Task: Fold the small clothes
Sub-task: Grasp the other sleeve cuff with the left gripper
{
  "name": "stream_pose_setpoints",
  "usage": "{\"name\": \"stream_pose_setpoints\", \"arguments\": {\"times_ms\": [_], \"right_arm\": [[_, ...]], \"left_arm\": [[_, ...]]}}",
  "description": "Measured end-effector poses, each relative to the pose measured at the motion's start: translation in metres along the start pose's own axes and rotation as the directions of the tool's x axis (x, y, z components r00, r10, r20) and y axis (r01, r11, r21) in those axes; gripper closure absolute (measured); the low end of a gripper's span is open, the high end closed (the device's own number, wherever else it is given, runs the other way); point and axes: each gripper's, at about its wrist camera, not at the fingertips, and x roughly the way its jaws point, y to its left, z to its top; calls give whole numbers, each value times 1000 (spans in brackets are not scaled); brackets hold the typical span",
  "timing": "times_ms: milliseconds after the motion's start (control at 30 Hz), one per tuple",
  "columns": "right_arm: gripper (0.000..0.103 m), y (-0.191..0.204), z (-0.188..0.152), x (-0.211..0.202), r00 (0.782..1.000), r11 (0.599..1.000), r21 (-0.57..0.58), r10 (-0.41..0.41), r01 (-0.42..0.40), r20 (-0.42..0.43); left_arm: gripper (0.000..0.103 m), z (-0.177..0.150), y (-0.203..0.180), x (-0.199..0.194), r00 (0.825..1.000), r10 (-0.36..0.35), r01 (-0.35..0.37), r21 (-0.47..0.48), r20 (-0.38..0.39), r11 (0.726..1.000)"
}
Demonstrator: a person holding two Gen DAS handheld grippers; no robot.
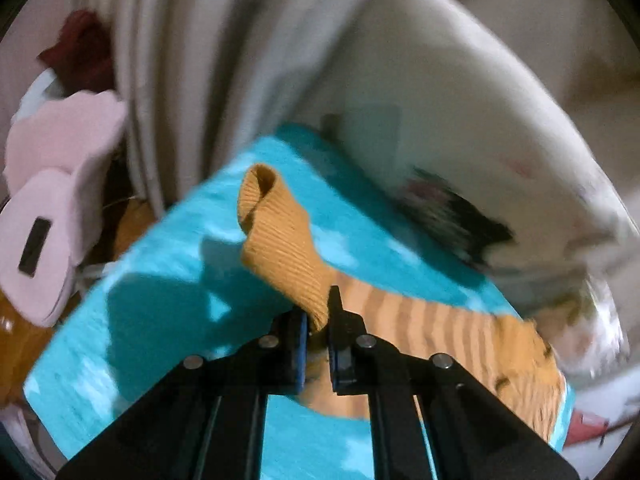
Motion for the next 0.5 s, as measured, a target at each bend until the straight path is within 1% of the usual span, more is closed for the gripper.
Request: {"name": "stream_pose_setpoints", "arguments": {"times_ms": [133, 233, 267, 400, 433, 467, 500], "right_arm": [[21, -20, -2, 4, 1000, 999, 35, 29, -29, 1], [21, -43, -1, 5, 998, 996, 70, 57, -58, 15], [21, -50, -1, 5, 998, 995, 77, 65, -66, 18], [21, -85, 2, 4, 994, 989, 100, 104, -107, 38], [21, -96, 2, 3, 993, 988, 101, 110, -114, 44], [21, -107, 1, 2, 992, 988, 102, 113, -118, 50], [21, -118, 1, 2, 992, 988, 101, 114, -119, 53]], "left_arm": [[95, -27, -63, -16, 996, -83, 84, 92, -17, 992], [95, -52, -125, -22, 986, -161, 167, 156, -49, 973], [95, -59, -143, -22, 982, -178, 186, 171, -59, 968], [95, -97, -228, -15, 963, -244, 265, 230, -114, 936], [95, -110, -254, -12, 956, -260, 286, 251, -132, 925], [95, -119, -271, -8, 951, -273, 303, 263, -147, 916], [95, -132, -294, -3, 942, -290, 328, 277, -171, 903]]}}
